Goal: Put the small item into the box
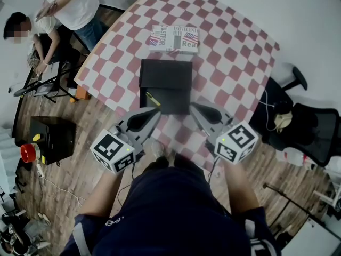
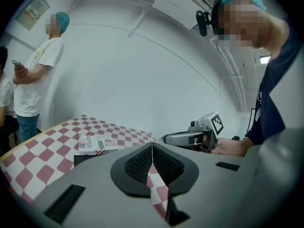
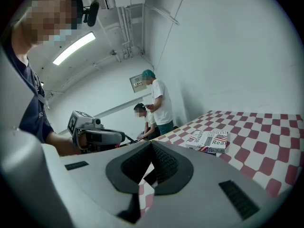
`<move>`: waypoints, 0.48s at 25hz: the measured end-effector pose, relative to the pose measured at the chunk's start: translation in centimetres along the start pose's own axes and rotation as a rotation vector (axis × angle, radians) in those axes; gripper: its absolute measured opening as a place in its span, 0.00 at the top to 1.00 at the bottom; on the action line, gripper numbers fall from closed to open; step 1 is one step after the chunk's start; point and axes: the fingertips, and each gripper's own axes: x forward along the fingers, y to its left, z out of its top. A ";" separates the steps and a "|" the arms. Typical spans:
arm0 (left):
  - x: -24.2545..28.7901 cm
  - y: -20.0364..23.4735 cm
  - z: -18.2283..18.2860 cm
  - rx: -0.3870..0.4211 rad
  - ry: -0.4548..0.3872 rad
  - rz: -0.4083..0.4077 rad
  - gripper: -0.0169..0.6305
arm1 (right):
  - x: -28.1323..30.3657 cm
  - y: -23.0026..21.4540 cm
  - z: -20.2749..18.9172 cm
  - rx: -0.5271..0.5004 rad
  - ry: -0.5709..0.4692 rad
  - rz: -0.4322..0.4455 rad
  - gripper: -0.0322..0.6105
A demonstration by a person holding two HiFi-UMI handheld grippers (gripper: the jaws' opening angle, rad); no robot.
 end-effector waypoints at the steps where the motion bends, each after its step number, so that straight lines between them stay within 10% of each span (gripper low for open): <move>1: -0.1 -0.1 0.0 0.003 -0.003 -0.001 0.92 | -0.1 0.1 0.0 -0.003 -0.002 0.000 0.92; 12: -1.1 -1.0 -0.2 0.001 -0.016 0.001 0.92 | -0.6 1.5 -0.6 -0.008 0.010 0.002 0.92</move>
